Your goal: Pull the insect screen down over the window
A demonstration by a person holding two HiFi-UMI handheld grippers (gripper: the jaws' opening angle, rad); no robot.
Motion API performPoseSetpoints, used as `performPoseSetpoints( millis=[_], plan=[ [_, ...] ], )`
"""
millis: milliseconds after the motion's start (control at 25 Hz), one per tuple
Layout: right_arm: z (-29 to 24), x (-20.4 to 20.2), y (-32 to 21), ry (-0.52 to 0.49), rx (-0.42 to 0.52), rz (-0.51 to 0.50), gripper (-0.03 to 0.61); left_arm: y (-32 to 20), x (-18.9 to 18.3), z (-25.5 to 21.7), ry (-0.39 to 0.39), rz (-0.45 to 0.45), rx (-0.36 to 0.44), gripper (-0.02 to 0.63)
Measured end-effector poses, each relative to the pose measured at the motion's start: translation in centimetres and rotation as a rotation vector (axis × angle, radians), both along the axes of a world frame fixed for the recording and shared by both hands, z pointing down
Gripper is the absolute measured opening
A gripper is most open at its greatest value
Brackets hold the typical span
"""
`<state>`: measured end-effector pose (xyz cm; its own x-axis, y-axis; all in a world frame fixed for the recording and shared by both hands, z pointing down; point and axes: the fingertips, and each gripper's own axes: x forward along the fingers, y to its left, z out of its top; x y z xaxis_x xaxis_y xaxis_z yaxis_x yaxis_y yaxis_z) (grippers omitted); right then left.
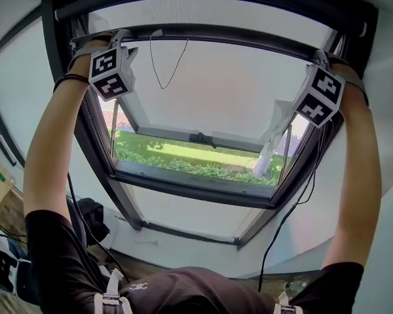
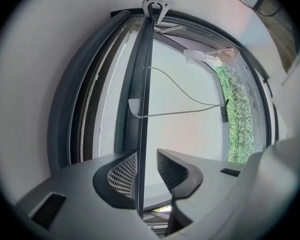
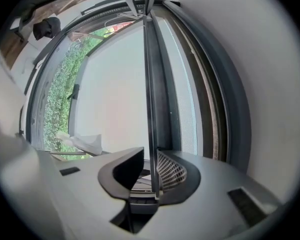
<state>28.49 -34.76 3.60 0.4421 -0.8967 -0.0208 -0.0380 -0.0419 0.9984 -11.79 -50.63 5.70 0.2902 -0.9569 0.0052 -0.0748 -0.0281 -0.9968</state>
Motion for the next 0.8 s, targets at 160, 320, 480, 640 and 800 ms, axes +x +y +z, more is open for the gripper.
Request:
performPoseSetpoints(
  millis=[160, 320, 480, 640, 800],
  plan=[
    [1.9, -0.1, -0.1, -0.015, -0.046, 0.002, 0.084, 0.0, 0.0, 1.9, -0.014, 0.000, -0.044, 0.113],
    [4.9, -0.1, 0.0, -0.033, -0.123, 0.017, 0.071, 0.1, 0.0, 4.9, -0.048, 0.001, -0.098, 0.111],
    [7.2, -0.1, 0.2, -0.038, -0.154, 0.027, 0.081, 0.3, -0.1, 7.4, -0.053, 0.012, -0.130, 0.117],
    [9.5, -0.2, 0.2, -0.075, -0.198, 0.014, 0.084, 0.5, -0.1, 9.9, -0.067, 0.016, -0.181, 0.125],
    [12.3, -0.1, 0.2, -0.086, -0.228, 0.010, 0.082, 0.5, 0.0, 12.5, -0.085, 0.027, -0.223, 0.114]
  ],
)
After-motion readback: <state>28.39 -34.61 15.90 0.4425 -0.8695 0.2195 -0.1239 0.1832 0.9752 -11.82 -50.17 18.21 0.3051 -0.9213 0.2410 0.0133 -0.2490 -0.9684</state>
